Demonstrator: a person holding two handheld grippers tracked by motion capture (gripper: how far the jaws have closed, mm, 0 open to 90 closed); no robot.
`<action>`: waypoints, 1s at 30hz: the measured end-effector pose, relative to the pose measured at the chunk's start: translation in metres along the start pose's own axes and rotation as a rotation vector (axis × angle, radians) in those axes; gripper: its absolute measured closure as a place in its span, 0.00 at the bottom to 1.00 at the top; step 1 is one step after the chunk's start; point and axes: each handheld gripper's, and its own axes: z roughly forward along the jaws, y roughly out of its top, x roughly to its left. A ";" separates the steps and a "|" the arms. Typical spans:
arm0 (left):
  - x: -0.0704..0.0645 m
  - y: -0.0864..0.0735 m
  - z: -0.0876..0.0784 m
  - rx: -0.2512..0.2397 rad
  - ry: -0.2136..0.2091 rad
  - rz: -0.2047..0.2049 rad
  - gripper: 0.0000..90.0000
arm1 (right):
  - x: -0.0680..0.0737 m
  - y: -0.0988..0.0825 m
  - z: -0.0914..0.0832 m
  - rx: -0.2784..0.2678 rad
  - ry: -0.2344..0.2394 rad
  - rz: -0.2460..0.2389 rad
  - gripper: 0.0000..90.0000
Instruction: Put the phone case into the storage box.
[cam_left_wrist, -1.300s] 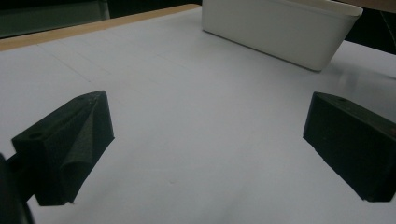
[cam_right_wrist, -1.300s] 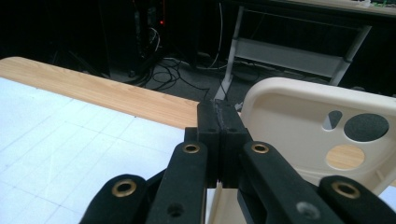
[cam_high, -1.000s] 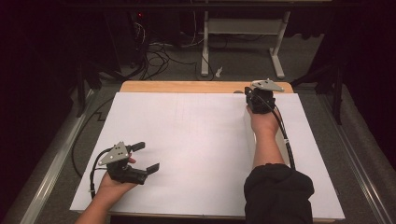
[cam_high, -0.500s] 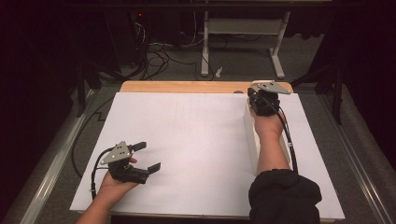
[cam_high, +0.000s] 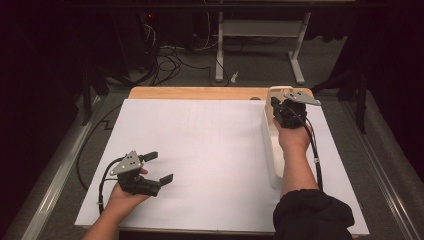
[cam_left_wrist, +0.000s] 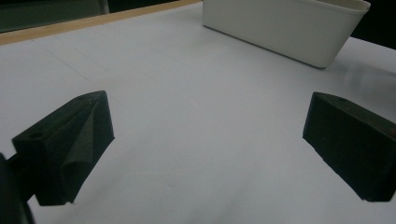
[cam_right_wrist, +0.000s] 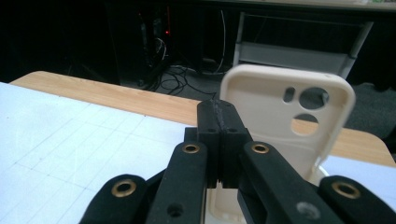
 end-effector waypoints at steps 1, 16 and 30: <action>0.000 0.000 -0.001 -0.001 0.001 0.001 0.03 | -0.001 -0.001 -0.002 0.000 -0.001 0.000 1.00; 0.001 0.002 -0.004 -0.001 0.004 0.003 0.03 | -0.006 -0.006 -0.028 -0.008 0.063 0.016 0.84; 0.001 0.003 -0.004 0.000 0.000 -0.001 0.03 | -0.007 -0.007 -0.052 0.001 0.097 0.034 0.44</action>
